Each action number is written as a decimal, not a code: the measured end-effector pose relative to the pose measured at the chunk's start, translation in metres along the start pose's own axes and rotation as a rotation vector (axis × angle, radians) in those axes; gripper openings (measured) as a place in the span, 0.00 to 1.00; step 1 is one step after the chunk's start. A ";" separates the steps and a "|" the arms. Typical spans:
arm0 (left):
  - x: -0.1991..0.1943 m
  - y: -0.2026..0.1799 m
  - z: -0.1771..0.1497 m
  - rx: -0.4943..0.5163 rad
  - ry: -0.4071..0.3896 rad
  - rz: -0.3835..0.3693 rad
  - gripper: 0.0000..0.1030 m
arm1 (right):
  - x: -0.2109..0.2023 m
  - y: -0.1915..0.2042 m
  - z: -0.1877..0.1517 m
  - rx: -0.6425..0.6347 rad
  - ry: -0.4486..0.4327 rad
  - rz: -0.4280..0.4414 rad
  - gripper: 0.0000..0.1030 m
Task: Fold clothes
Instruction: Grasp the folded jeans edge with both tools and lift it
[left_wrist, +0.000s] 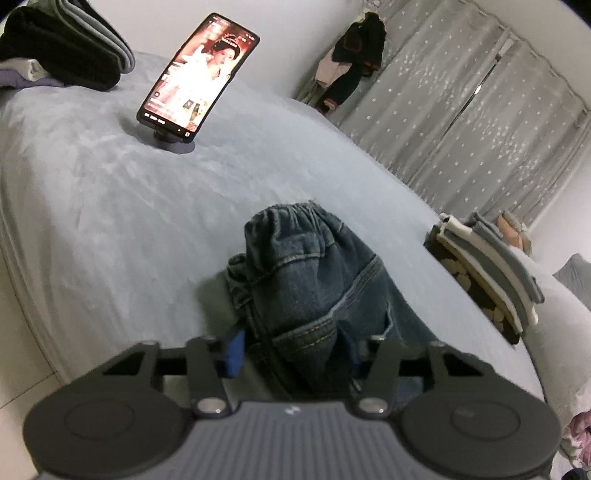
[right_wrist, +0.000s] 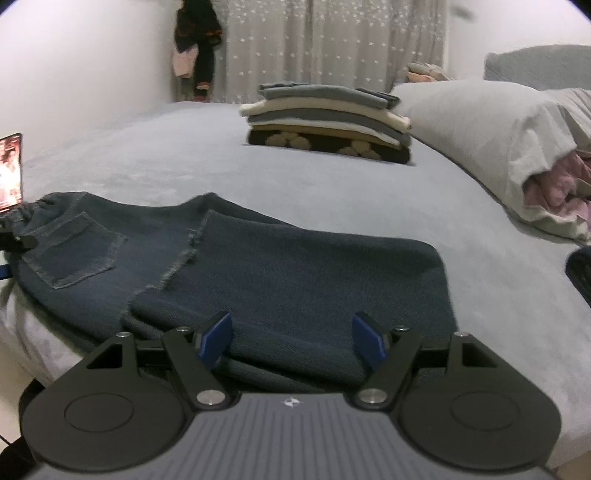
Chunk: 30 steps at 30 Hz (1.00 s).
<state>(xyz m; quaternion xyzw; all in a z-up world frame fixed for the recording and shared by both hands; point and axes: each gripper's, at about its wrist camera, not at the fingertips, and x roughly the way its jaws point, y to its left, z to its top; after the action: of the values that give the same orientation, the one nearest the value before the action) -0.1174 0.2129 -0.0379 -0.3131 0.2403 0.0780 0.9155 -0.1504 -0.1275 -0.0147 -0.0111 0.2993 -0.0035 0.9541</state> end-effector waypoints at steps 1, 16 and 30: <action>-0.001 0.001 0.001 -0.013 -0.003 -0.012 0.38 | 0.000 0.004 0.001 -0.009 -0.004 0.012 0.73; 0.001 0.011 0.001 -0.098 0.001 -0.024 0.40 | 0.002 0.060 0.011 -0.083 -0.034 0.169 0.43; -0.032 -0.029 0.009 0.018 -0.114 -0.169 0.25 | 0.026 0.070 -0.007 -0.036 0.047 0.216 0.36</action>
<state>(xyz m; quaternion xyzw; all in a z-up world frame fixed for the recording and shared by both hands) -0.1331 0.1959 -0.0010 -0.3192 0.1612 0.0163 0.9337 -0.1331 -0.0577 -0.0367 0.0043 0.3212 0.1042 0.9413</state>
